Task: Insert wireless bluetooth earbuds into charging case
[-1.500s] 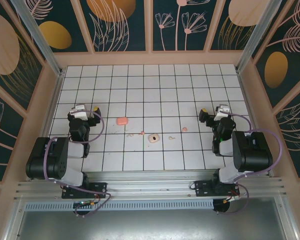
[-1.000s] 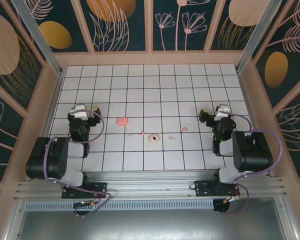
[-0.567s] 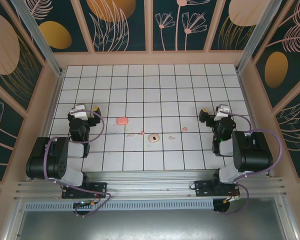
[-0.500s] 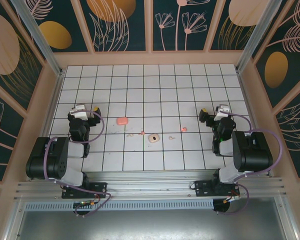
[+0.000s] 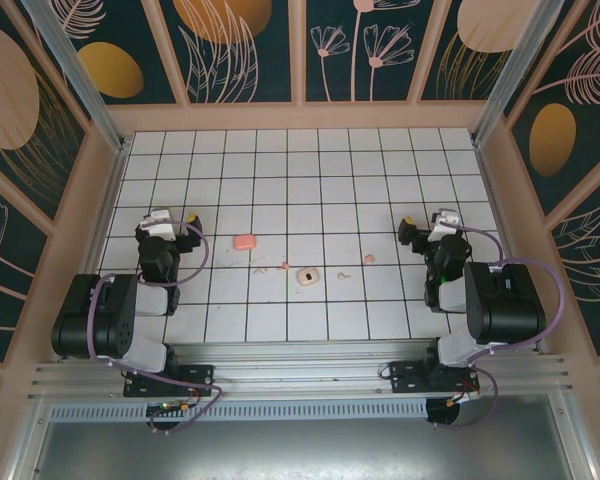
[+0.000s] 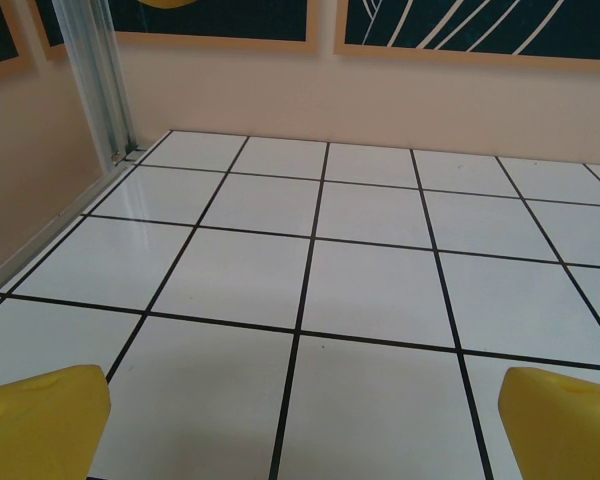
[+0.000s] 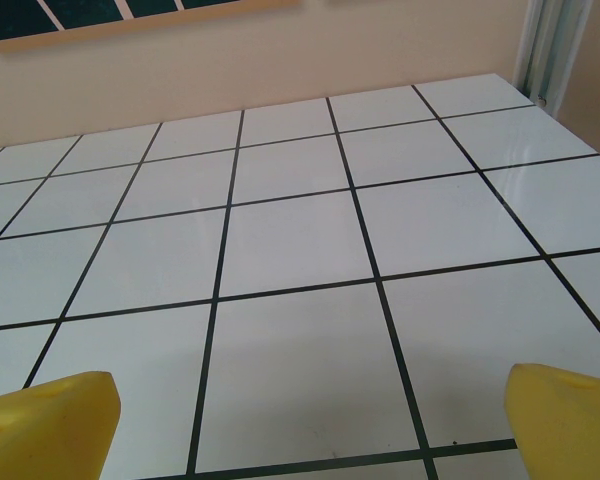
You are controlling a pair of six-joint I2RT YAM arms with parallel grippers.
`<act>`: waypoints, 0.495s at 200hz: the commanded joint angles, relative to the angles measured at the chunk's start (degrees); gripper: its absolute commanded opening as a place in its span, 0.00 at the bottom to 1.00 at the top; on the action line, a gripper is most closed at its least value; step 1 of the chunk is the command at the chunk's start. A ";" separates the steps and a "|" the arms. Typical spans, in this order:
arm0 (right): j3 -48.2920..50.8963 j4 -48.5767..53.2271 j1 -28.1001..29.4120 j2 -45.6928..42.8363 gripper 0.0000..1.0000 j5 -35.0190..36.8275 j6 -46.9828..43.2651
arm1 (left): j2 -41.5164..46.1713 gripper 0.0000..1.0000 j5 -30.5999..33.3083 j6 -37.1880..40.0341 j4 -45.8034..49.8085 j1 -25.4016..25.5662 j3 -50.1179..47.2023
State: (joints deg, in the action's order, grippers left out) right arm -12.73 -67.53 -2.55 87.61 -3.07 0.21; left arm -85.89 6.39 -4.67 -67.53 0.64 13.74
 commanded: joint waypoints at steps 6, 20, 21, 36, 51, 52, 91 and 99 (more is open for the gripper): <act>-1.08 -3.01 0.03 0.62 0.99 -0.09 0.45 | -0.62 0.99 -0.94 0.63 -2.54 -0.56 1.03; -1.07 -3.14 0.05 0.61 0.99 -0.09 0.41 | -0.60 0.99 -0.94 0.63 -2.51 -0.56 1.05; -1.07 -3.14 0.07 0.62 0.99 -0.09 0.41 | -0.60 0.99 -0.94 0.62 -2.47 -0.56 1.09; -1.07 -3.09 0.01 0.58 0.99 -0.16 0.44 | -0.60 0.99 -0.93 0.62 -2.44 -0.58 1.12; -1.09 -3.06 0.00 0.62 0.99 -0.14 0.41 | -0.60 0.99 -0.90 0.62 -2.48 -0.56 1.12; -1.08 -3.05 0.00 0.63 0.99 -0.12 0.41 | -0.60 0.99 -0.92 0.58 -2.46 -0.56 1.12; -3.54 2.66 0.05 -1.68 0.99 1.71 1.32 | -0.04 0.96 -1.16 0.85 -2.48 -0.56 0.96; -6.06 9.47 0.02 -3.94 0.99 1.80 1.47 | 1.40 0.92 -2.39 1.32 0.05 -0.56 1.92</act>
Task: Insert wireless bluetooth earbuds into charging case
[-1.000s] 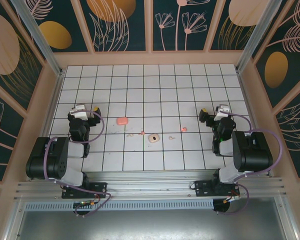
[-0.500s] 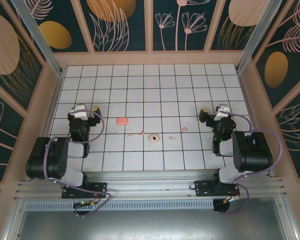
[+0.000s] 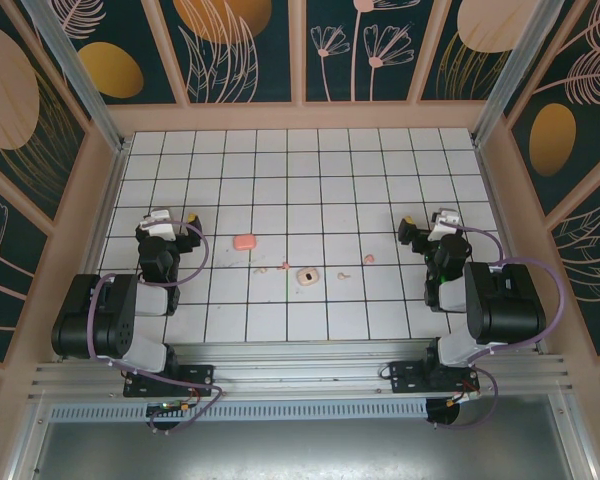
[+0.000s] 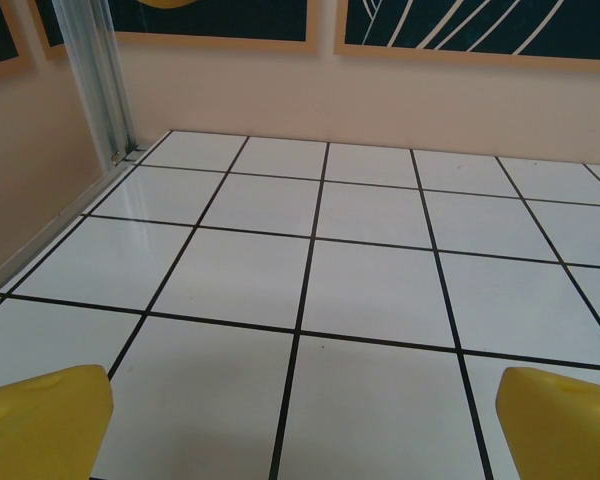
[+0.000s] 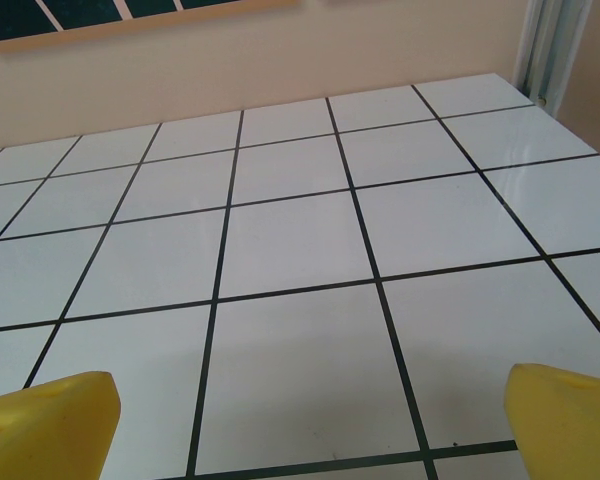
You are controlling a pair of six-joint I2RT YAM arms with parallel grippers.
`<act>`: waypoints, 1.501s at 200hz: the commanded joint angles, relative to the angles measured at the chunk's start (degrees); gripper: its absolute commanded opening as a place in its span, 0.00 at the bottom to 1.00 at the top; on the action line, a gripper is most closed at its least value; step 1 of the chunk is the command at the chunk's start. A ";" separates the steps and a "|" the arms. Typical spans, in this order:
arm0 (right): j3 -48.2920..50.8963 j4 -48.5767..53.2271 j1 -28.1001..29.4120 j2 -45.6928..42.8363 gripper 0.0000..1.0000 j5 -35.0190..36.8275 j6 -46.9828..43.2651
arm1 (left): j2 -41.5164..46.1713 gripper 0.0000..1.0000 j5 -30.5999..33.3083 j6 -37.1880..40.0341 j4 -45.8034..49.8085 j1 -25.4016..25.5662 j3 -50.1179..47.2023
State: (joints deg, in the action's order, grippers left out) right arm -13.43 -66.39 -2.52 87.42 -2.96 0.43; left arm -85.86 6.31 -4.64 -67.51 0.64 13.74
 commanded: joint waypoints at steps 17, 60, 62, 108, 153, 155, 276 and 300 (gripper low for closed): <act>-11.70 23.77 -0.02 -8.51 0.99 1.45 3.19 | 5.88 0.87 -3.09 1.58 10.04 -0.56 5.57; -27.92 58.50 3.96 -15.41 0.99 -0.41 4.04 | 14.28 0.75 -7.05 -1.27 36.01 -0.21 16.85; -28.88 60.35 4.46 -15.43 0.99 -0.32 4.05 | 14.51 0.74 -7.20 -1.67 37.55 -0.14 17.38; -44.98 89.98 19.78 -10.62 0.99 0.37 7.54 | 13.20 0.72 -7.13 -6.78 63.52 6.13 28.51; -53.39 102.41 31.89 -2.19 0.81 -7.79 11.36 | 5.53 0.66 -17.19 -12.86 75.71 8.88 32.98; -53.61 102.77 32.19 -1.69 0.80 -8.36 11.44 | 5.42 0.65 -17.42 -13.35 75.86 8.88 32.83; -66.03 114.19 48.54 20.84 0.73 -2.88 10.31 | 8.01 0.66 -17.74 -17.22 75.41 8.93 27.49; -66.89 114.14 49.19 23.04 0.74 -2.60 10.70 | 7.57 0.67 -17.64 -17.01 75.53 8.93 27.44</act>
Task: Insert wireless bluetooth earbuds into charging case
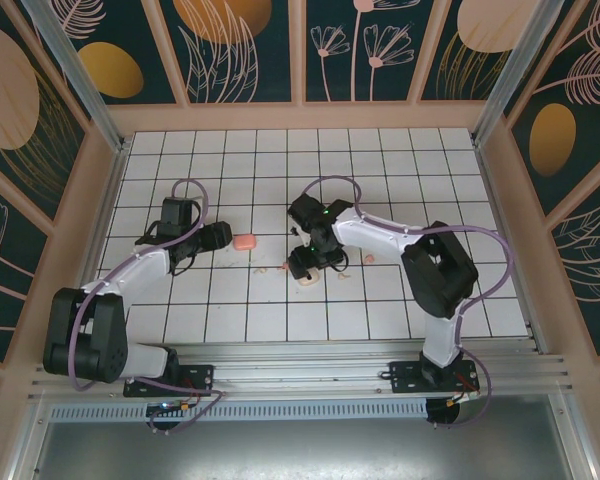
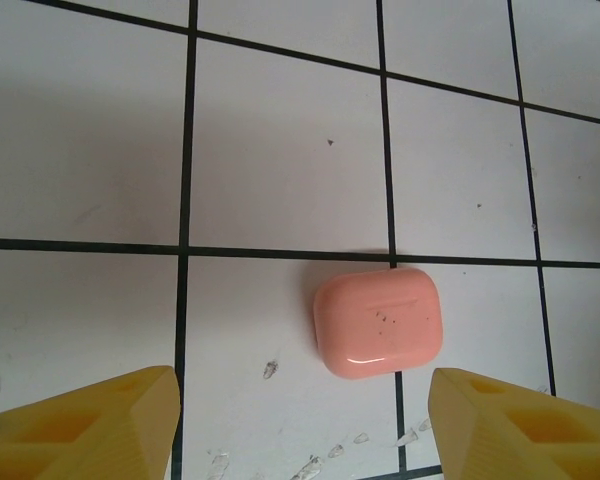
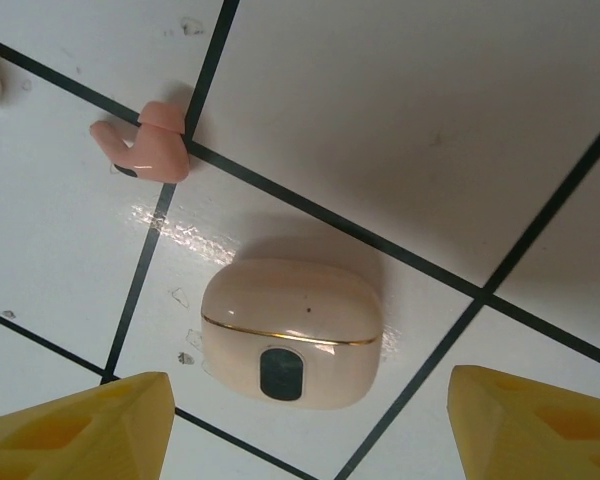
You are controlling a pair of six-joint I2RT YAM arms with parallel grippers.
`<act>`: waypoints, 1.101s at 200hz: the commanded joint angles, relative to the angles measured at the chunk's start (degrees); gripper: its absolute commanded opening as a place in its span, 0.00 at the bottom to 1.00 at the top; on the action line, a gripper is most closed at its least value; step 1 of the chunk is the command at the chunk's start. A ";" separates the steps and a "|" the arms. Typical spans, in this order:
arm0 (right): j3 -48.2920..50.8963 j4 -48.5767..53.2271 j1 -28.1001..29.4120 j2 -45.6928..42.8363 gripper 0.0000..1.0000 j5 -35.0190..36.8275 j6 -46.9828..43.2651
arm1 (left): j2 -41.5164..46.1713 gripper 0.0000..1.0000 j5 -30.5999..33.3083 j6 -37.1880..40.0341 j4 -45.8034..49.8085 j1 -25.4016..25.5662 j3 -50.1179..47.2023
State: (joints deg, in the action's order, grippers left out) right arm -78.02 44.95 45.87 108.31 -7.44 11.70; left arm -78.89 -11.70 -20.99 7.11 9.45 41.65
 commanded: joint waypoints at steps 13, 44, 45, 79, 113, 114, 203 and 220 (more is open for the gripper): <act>-2.57 2.24 0.96 2.75 0.74 0.85 -0.17 | 0.36 0.66 0.19 -0.63 0.58 0.10 -0.71; -2.60 1.20 1.37 3.64 0.75 0.21 0.25 | 0.71 0.66 0.36 -0.77 0.24 0.07 -1.04; -2.59 1.20 1.40 3.69 0.75 0.22 0.25 | 0.73 0.66 0.36 -0.74 0.21 0.10 -1.04; -2.40 0.15 1.51 4.74 0.75 -0.59 0.04 | 0.69 0.66 0.38 -0.72 0.18 0.12 -0.91; -1.90 -1.09 1.55 5.34 0.75 -1.21 -0.19 | 0.23 0.66 -0.11 -0.97 0.09 0.13 -0.78; -1.89 -1.09 1.57 5.33 0.75 -1.24 -0.19 | 0.27 0.66 -0.09 -0.93 0.09 0.08 -0.78; -1.10 -2.46 1.76 7.16 0.69 0.08 0.07 | -0.32 0.65 0.19 -0.45 1.65 0.13 0.34; -0.57 -2.07 1.86 7.20 0.65 0.82 0.08 | -0.44 0.65 0.35 -0.29 1.86 0.13 0.69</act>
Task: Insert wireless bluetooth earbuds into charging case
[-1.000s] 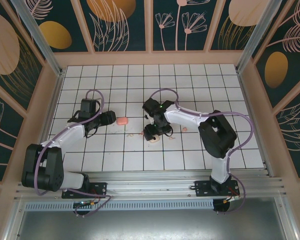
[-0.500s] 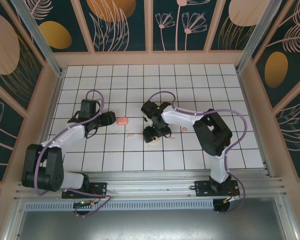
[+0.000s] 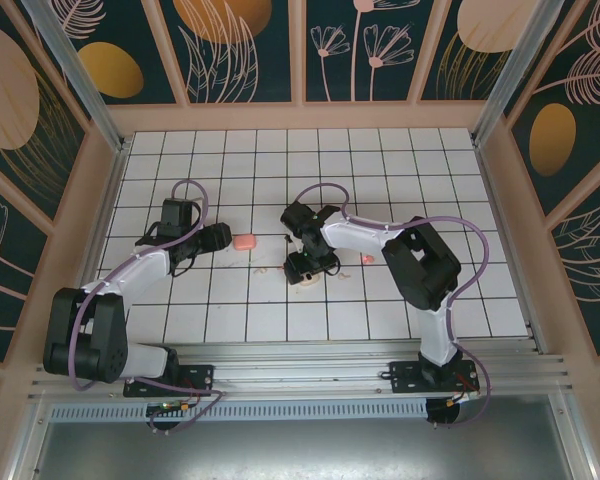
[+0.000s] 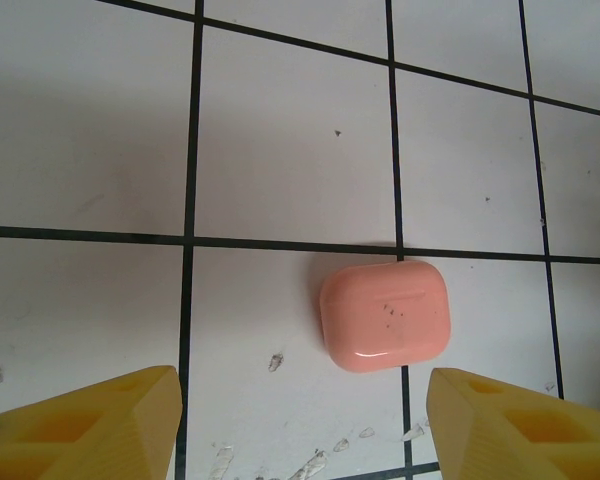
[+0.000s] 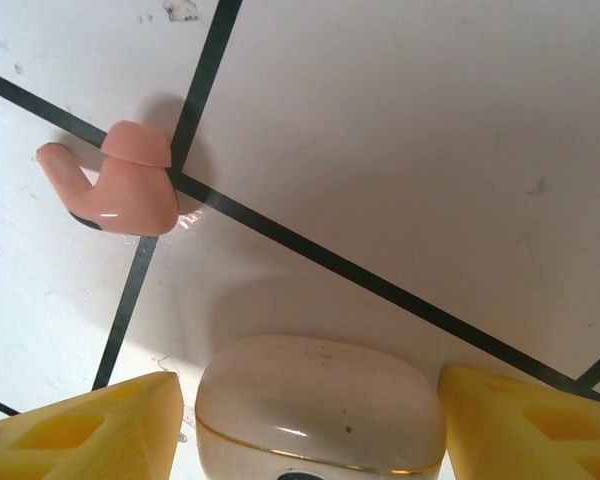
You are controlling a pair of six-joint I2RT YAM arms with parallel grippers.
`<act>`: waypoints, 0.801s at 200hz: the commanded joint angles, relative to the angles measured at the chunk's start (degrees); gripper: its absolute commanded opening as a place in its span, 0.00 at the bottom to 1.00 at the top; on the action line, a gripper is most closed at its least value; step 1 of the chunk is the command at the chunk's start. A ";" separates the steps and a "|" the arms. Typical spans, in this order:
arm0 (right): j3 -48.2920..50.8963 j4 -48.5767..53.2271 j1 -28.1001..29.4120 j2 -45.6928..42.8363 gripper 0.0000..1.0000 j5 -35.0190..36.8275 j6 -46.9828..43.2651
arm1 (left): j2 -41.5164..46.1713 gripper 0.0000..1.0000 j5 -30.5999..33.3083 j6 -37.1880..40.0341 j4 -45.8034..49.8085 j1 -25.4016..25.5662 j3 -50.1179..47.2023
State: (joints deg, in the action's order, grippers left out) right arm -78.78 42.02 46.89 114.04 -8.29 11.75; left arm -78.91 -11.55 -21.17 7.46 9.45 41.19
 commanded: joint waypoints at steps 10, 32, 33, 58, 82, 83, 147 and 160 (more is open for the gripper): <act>0.53 0.87 0.99 1.34 0.61 2.04 0.11 | -0.37 0.65 0.30 -0.05 1.50 0.06 1.29; 1.43 0.04 1.01 0.17 0.56 2.24 0.54 | -0.34 0.64 -0.34 0.13 1.08 0.12 1.09; 1.48 -0.07 1.01 0.06 0.56 2.23 0.55 | -0.31 0.64 -0.42 0.19 0.98 0.12 1.05; 2.57 -2.65 0.96 -1.87 0.53 1.25 1.91 | 1.08 0.61 -2.60 1.04 -2.32 0.13 -0.53; 4.32 -6.38 0.54 -4.95 0.52 -0.24 4.33 | 2.19 0.58 -5.11 2.32 -5.53 0.32 -1.14; 4.37 -6.58 0.51 -5.09 0.52 -0.32 4.51 | 2.28 0.58 -5.22 2.34 -5.71 0.31 -1.17; 18.53 -35.20 -9.23 -24.76 0.50 -10.69 20.64 | 9.63 0.51 -4.03 7.32 -27.97 9.09 -8.55; 22.02 -41.71 -11.01 -28.62 0.50 -11.90 23.62 | 10.16 0.51 -4.05 9.14 -32.36 11.35 -9.97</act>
State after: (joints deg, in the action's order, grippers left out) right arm -61.78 17.34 38.94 92.42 -15.38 26.41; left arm -70.35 -15.18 -16.75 -11.90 17.37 33.74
